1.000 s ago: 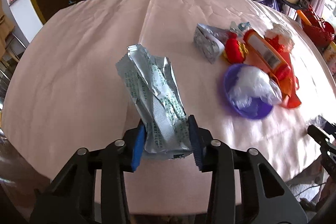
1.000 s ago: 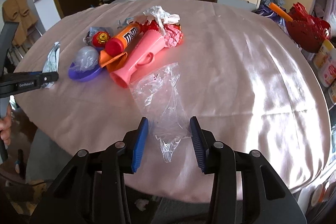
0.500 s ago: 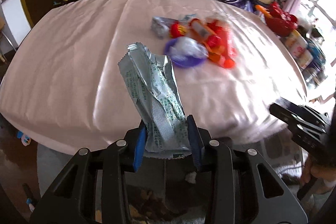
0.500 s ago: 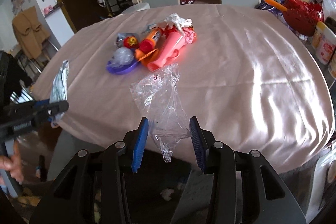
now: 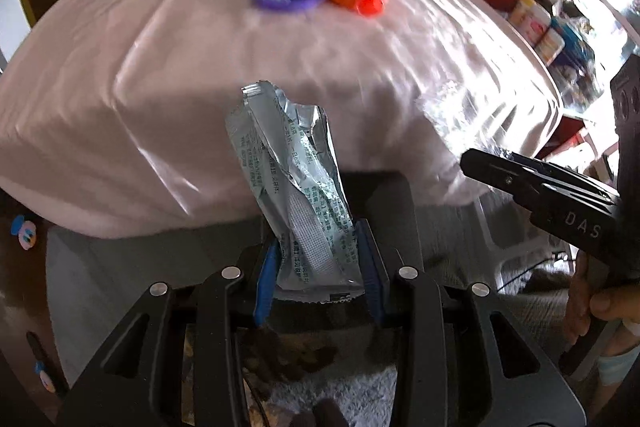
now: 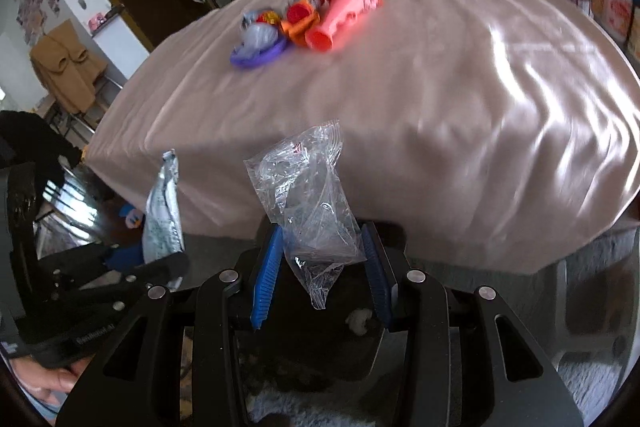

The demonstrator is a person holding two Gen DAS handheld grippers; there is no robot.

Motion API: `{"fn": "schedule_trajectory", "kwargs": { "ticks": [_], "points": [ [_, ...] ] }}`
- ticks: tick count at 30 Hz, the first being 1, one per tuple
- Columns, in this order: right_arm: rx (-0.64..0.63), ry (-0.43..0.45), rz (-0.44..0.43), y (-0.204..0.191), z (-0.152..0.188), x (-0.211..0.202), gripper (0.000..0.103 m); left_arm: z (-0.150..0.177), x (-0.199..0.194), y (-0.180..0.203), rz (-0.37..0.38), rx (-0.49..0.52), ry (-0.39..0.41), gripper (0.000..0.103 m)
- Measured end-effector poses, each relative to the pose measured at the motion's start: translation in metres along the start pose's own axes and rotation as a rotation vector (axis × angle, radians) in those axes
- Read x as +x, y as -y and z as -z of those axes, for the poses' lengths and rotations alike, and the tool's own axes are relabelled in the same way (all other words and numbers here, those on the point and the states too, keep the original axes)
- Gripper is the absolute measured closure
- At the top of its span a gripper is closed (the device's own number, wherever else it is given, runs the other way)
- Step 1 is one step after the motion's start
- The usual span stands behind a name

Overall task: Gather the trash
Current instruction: 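Lower wrapper and clear bag into the bin and open both tools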

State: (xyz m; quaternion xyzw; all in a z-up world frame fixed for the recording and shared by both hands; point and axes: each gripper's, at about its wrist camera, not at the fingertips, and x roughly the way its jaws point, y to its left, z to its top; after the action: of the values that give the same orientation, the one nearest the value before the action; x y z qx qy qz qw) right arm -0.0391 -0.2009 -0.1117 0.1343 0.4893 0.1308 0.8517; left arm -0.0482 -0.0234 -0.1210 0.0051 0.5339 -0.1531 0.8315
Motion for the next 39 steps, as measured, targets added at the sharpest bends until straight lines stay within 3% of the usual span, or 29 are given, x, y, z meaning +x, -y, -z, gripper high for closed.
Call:
{"fn": "schedule_trajectory", "kwargs": {
  "ticks": [13,20,23,32,39],
  "points": [
    [0.022,-0.102,0.040,0.001,0.026,0.026,0.061,0.027,0.050,0.020,0.017,0.062,-0.140,0.066],
    [0.047,-0.113,0.001,0.001,0.022,0.032,0.058,0.030,0.056,0.028,0.015,0.070,-0.166,0.059],
    [0.050,-0.110,0.002,0.002,0.022,0.031,0.049,0.030,0.059,0.029,0.013,0.065,-0.169,0.058],
    [0.087,-0.072,0.030,0.011,0.017,0.020,0.048,0.025,0.052,0.020,-0.013,0.036,-0.145,0.048],
    [0.066,0.009,0.049,0.011,-0.009,-0.002,0.048,-0.004,0.023,0.006,-0.055,0.034,-0.057,0.048]
  ]
}}
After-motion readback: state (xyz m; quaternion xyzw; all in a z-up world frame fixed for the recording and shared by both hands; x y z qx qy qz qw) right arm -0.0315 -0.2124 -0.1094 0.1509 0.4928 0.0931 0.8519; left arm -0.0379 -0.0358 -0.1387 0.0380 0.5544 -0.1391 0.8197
